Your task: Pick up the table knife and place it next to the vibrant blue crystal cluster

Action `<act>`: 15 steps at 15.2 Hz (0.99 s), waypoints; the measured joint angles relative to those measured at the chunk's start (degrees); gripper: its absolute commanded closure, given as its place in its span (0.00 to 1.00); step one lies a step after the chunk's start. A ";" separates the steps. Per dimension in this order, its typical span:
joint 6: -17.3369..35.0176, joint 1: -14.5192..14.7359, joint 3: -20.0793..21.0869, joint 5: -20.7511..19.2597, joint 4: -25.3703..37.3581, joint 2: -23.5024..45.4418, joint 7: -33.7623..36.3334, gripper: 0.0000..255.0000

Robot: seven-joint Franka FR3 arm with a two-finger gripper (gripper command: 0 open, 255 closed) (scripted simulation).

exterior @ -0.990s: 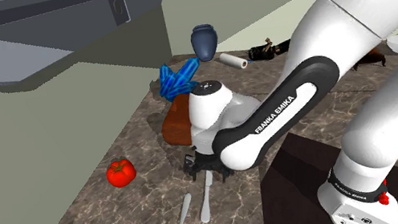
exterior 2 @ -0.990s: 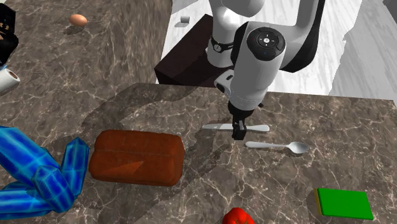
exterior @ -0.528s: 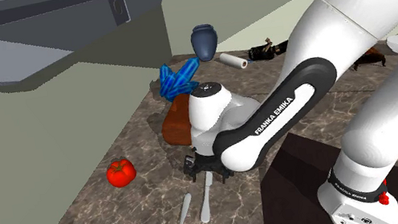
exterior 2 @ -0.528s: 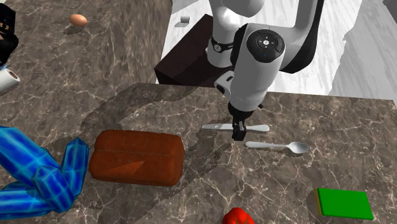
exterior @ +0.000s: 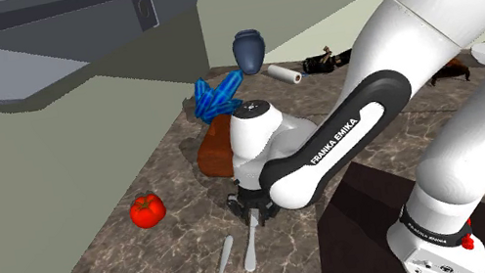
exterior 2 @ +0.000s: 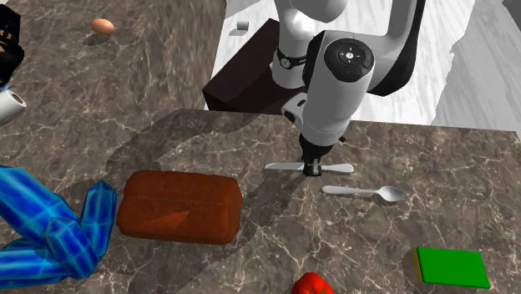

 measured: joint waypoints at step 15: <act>-11.30 3.79 -5.09 4.80 3.00 -9.23 -3.83 1.00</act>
